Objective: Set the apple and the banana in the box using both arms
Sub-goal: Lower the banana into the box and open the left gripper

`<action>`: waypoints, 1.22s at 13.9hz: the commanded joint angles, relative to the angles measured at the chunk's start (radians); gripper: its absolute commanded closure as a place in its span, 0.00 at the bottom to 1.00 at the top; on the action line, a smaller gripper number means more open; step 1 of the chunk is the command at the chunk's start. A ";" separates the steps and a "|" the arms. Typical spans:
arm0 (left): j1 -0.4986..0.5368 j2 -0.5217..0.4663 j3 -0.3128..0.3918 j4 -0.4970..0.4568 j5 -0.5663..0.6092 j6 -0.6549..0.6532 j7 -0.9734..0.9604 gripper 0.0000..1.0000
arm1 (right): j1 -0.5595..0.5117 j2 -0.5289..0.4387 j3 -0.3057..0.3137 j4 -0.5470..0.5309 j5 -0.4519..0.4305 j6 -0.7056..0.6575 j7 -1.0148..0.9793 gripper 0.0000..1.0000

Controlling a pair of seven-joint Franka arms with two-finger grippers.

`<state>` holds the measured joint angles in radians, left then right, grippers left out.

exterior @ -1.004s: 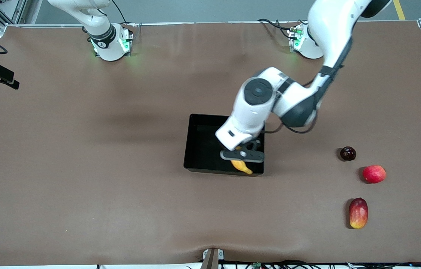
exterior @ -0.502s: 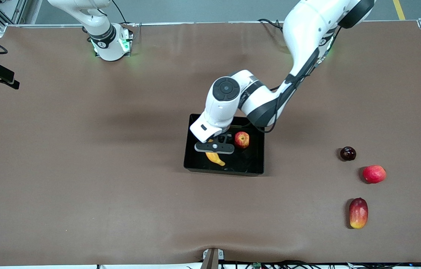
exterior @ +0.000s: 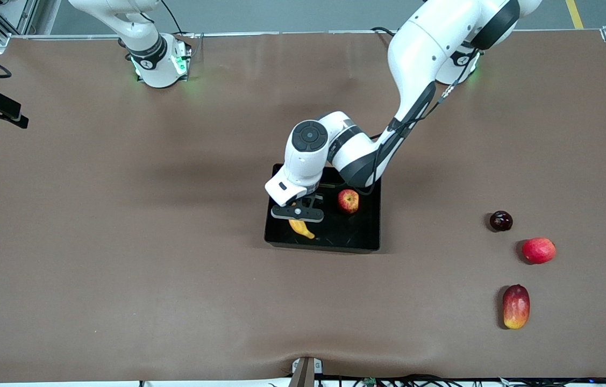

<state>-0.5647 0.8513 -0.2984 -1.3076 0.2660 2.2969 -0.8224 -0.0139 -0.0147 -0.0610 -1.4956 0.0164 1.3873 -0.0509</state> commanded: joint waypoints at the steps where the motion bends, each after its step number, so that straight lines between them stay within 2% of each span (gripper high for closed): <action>1: -0.032 0.057 0.030 0.028 -0.008 0.044 -0.003 1.00 | 0.018 -0.017 -0.013 -0.015 -0.013 -0.004 -0.009 0.00; 5: -0.063 0.090 0.073 0.027 -0.008 0.061 -0.004 1.00 | 0.020 -0.017 -0.011 -0.015 -0.013 -0.004 -0.009 0.00; 7: -0.063 0.098 0.074 0.024 -0.007 0.076 -0.006 0.85 | 0.019 -0.017 -0.011 -0.015 -0.013 -0.002 -0.009 0.00; 8: -0.061 0.098 0.074 0.024 -0.005 0.076 -0.006 0.73 | 0.020 -0.019 -0.011 -0.015 -0.013 -0.002 -0.009 0.00; 10: -0.061 0.089 0.076 0.022 0.002 0.075 -0.004 0.00 | 0.020 -0.019 -0.011 -0.015 -0.013 -0.002 -0.009 0.00; 13: -0.044 0.023 0.076 0.024 0.006 0.035 -0.003 0.00 | 0.018 -0.019 -0.011 -0.015 -0.013 -0.002 -0.009 0.00; 17: 0.063 -0.171 0.071 0.024 0.001 -0.147 0.008 0.00 | 0.018 -0.019 -0.011 -0.017 -0.013 -0.004 -0.009 0.00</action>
<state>-0.5664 0.8163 -0.2256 -1.2455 0.2661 2.2423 -0.8223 -0.0111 -0.0148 -0.0612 -1.4978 0.0164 1.3873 -0.0510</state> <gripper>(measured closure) 0.000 0.000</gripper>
